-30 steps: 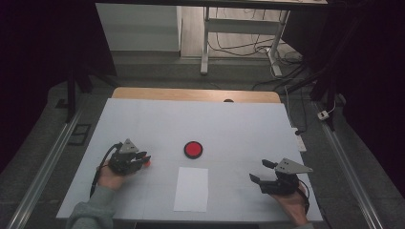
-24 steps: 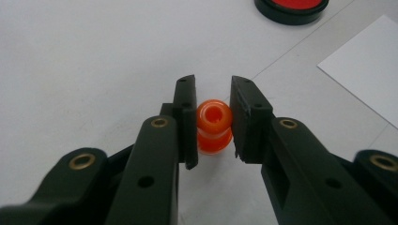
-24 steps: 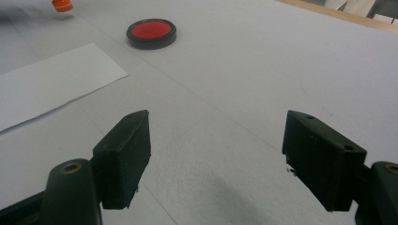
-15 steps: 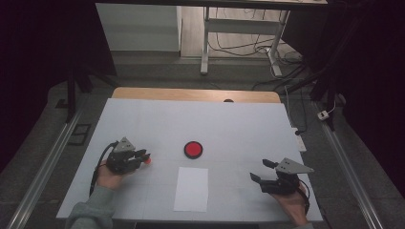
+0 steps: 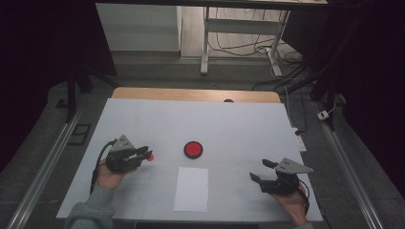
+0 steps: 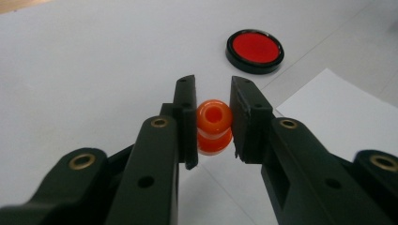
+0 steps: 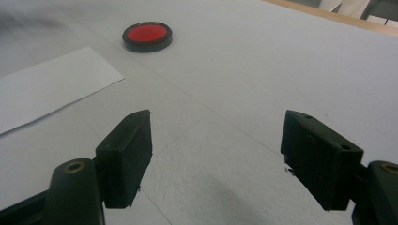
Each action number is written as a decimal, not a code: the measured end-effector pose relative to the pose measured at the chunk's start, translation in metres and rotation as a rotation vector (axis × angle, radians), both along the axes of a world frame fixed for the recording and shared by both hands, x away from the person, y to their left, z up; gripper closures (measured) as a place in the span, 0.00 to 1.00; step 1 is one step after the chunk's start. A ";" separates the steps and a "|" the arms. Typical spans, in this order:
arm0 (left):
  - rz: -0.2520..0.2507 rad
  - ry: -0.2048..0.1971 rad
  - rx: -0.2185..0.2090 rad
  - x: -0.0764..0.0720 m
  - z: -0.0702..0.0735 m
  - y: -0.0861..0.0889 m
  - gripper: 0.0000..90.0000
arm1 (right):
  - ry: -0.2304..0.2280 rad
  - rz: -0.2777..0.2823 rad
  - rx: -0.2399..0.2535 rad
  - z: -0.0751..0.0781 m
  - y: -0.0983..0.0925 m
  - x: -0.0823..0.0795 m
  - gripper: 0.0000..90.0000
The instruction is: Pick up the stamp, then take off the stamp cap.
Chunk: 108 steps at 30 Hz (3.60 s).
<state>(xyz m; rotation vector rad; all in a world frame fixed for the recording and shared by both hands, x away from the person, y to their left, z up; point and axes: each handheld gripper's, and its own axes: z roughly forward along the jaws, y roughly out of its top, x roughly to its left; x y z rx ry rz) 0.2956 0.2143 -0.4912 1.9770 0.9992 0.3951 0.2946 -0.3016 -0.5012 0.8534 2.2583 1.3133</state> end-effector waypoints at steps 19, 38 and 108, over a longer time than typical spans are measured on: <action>-0.074 -0.051 -0.100 -0.008 0.021 -0.013 0.81 | -0.006 0.003 0.010 0.000 0.004 0.002 0.28; -0.187 -0.086 -0.187 -0.023 0.042 -0.033 0.81 | -0.011 0.011 -0.009 0.001 0.006 0.003 0.28; -0.374 -0.029 -0.227 -0.020 0.030 -0.110 0.81 | -0.013 0.052 -0.012 0.002 0.018 0.001 0.28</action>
